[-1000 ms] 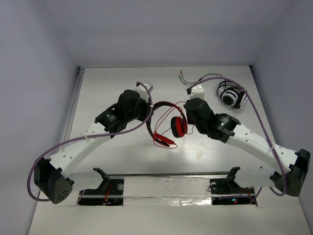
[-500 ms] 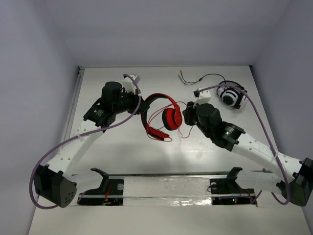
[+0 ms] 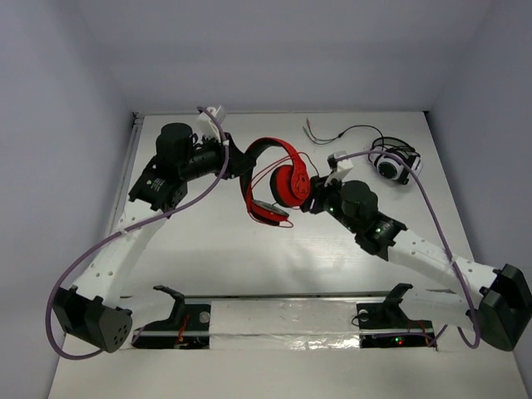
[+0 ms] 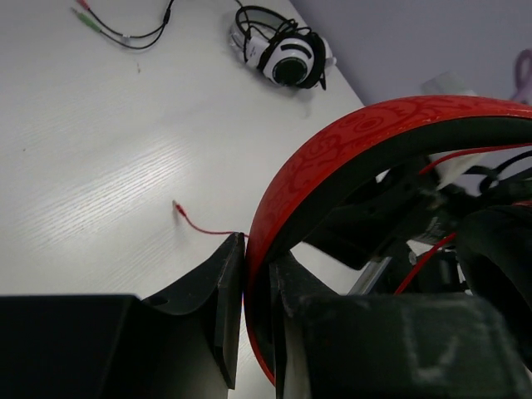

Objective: Wrap the headphones

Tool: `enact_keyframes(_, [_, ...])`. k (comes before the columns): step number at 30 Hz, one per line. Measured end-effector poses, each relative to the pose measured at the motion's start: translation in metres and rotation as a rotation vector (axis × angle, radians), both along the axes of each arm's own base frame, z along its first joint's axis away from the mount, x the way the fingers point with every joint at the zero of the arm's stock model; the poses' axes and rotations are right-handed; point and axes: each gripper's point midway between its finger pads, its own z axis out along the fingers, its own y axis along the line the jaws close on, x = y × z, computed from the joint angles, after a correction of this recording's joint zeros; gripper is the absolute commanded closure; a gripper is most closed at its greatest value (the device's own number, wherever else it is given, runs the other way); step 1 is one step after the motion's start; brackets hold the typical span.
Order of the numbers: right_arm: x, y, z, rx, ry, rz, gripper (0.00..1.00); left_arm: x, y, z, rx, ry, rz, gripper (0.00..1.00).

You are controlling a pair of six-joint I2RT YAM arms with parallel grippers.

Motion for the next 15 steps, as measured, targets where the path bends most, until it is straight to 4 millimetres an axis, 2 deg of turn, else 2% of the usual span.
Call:
enact_keyframes(8, [0.007, 0.015, -0.04, 0.007, 0.034, 0.049, 0.46, 0.003, 0.002, 0.04, -0.081, -0.037, 0.016, 1.0])
enact_keyframes(15, [0.011, 0.026, -0.048, 0.035, 0.014, 0.074, 0.47, 0.005, 0.004, 0.057, -0.137, -0.033, 0.034, 1.0])
